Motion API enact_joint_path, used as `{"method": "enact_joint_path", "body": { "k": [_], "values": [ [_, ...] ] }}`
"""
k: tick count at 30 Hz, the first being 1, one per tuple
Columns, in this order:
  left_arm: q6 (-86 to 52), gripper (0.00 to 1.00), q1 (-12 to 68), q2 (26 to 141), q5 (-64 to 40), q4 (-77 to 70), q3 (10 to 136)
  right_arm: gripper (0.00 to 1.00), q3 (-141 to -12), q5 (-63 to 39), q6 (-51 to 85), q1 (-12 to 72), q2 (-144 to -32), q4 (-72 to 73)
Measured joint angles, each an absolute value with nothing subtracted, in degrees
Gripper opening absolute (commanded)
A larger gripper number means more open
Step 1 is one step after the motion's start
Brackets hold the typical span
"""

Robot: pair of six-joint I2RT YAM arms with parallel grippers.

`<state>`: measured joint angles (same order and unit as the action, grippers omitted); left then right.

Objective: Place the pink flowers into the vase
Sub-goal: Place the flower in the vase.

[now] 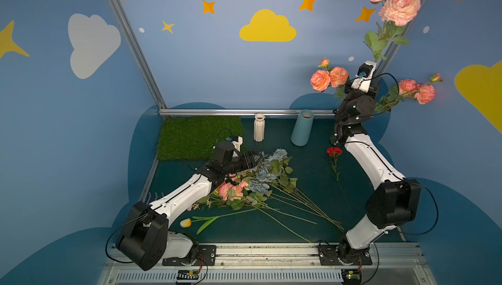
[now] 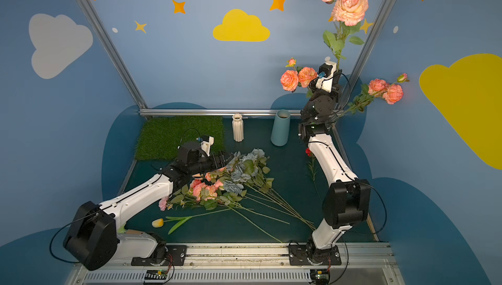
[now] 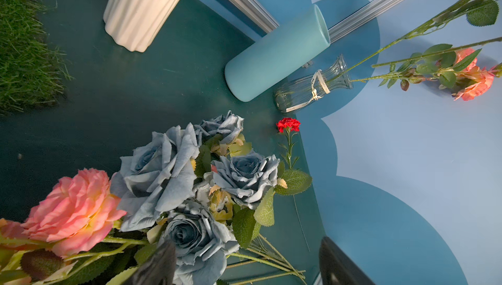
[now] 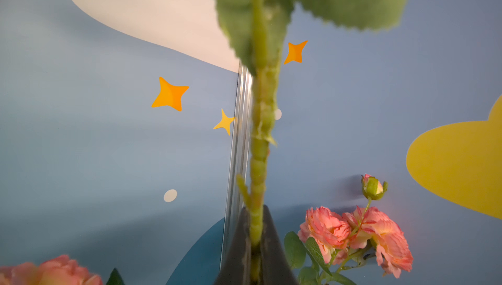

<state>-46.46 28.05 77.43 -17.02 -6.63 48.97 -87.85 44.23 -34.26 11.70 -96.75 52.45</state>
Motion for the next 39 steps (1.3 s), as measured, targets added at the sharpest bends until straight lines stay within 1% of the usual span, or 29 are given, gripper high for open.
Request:
{"method": "enact_joint_path", "body": {
  "k": [10, 18, 23, 29, 33, 35, 37, 39],
  "values": [
    [-47.05, 0.83, 26.63, 78.81, -18.92, -8.19, 48.97, 0.0, -87.85, 45.47, -34.63, 10.39, -104.25, 56.27],
    [-47.81, 0.82, 25.98, 80.05, -19.92, -8.64, 48.97, 0.0, -87.85, 47.83, -30.09, 7.35, -109.23, 56.29],
    [-47.94, 0.83, 25.69, 80.05, -19.99, -9.08, 48.97, 0.0, -87.85, 49.12, -24.97, 5.48, -113.01, 51.79],
    [-47.97, 0.83, 25.65, 80.05, -20.69, -9.13, 48.97, 0.01, -88.33, 49.01, -13.15, 2.55, -114.52, 38.28],
    [-48.03, 0.84, 25.65, 80.05, -20.99, -9.13, 48.97, 0.27, -89.95, 47.81, -4.73, 0.3, -114.52, 29.15],
    [-48.05, 0.84, 25.65, 80.05, -20.99, -9.1, 48.97, 0.38, -90.08, 47.22, -1.78, -0.54, -114.5, 25.41],
    [-48.23, 0.84, 25.65, 80.05, -20.95, -9.1, 48.97, 0.44, -90.08, 46.57, 0.12, -0.93, -114.48, 21.5],
    [-48.4, 0.84, 25.67, 80.05, -20.88, -9.08, 48.97, 0.45, -90.08, 45.71, 1.91, -0.71, -114.19, 17.56]
  ]
}}
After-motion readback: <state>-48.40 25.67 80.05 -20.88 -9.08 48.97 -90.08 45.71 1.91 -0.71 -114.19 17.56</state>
